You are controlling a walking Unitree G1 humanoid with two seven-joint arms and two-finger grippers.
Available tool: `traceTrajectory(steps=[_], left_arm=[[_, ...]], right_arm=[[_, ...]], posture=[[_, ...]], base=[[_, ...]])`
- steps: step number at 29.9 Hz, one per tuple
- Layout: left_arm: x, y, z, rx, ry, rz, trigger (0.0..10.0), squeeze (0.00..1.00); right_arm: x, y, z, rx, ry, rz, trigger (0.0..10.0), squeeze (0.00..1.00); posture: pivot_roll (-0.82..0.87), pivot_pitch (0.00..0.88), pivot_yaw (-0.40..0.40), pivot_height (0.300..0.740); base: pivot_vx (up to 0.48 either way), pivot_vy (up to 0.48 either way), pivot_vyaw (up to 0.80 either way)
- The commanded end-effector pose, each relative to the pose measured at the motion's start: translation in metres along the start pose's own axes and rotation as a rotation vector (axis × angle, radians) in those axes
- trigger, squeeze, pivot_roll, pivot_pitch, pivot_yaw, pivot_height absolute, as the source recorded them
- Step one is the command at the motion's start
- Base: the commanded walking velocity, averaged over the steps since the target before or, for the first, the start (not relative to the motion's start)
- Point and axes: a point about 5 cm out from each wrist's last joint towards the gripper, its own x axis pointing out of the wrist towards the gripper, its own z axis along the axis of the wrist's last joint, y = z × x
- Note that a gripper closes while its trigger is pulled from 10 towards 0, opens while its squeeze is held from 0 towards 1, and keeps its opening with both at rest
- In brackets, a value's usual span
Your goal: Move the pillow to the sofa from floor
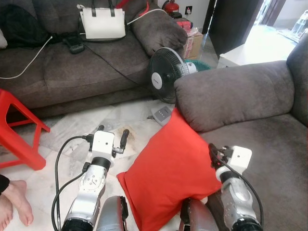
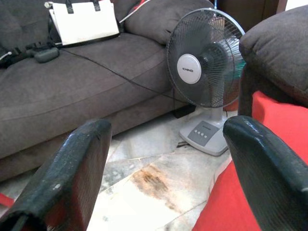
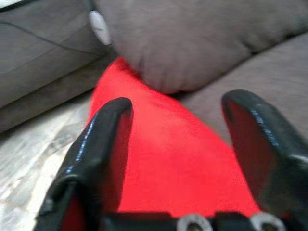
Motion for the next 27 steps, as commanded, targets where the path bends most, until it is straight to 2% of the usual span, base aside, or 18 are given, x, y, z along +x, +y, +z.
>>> traceTrajectory(steps=[1,4,6,9,10,15,21,25,27], left_arm=[[-0.001,-0.002,0.0,0.003,0.011,-0.019,10.0,0.0],[-0.002,-0.004,-0.001,-0.002,0.017,-0.029,10.0,0.0],[-0.002,-0.006,-0.002,-0.005,0.023,-0.034,10.0,0.0],[-0.002,-0.007,-0.002,-0.007,0.025,-0.037,10.0,0.0],[-0.002,-0.007,-0.002,-0.008,0.027,-0.039,10.0,0.0],[-0.003,-0.008,-0.004,-0.01,0.034,-0.043,10.0,0.0],[-0.005,-0.01,-0.006,-0.016,0.047,-0.059,10.0,0.0],[-0.005,-0.01,-0.006,-0.018,0.049,-0.066,10.0,0.0],[-0.006,-0.01,-0.006,-0.019,0.05,-0.071,10.0,0.0]], right_arm=[[0.005,0.009,0.007,-0.011,-0.001,0.018,10.0,1.0],[0.006,0.014,0.01,-0.033,0.028,0.027,10.0,1.0],[0.007,0.012,0.007,-0.083,0.096,-0.003,10.0,1.0],[0.008,0.011,0.009,-0.085,0.103,-0.008,10.0,1.0],[0.008,0.011,0.011,-0.097,0.107,-0.012,10.0,0.0],[0.009,0.006,0.016,-0.139,0.126,-0.063,10.0,0.0],[0.006,-0.007,0.006,-0.171,0.209,-0.131,10.0,0.0],[0.002,-0.014,0.004,-0.185,0.221,-0.124,10.0,0.0],[0.0,-0.015,0.008,-0.183,0.184,-0.07,10.0,0.0]], posture=[[0.15,0.083,-0.031,0.594],[0.15,0.083,-0.032,0.594],[0.15,0.084,-0.033,0.594],[0.15,0.085,-0.034,0.594],[0.15,0.085,-0.035,0.594],[0.15,0.086,-0.037,0.594],[0.15,0.087,-0.035,0.594],[0.15,0.087,-0.033,0.594],[0.15,0.087,-0.033,0.594]], base=[[0.0,0.0,0.0],[0.0,0.0,0.0],[0.0,0.0,0.0],[0.0,0.0,0.0],[0.0,0.0,0.0],[0.0,0.0,0.0],[0.0,0.0,0.0],[0.0,0.0,0.0],[0.0,0.0,0.0]])
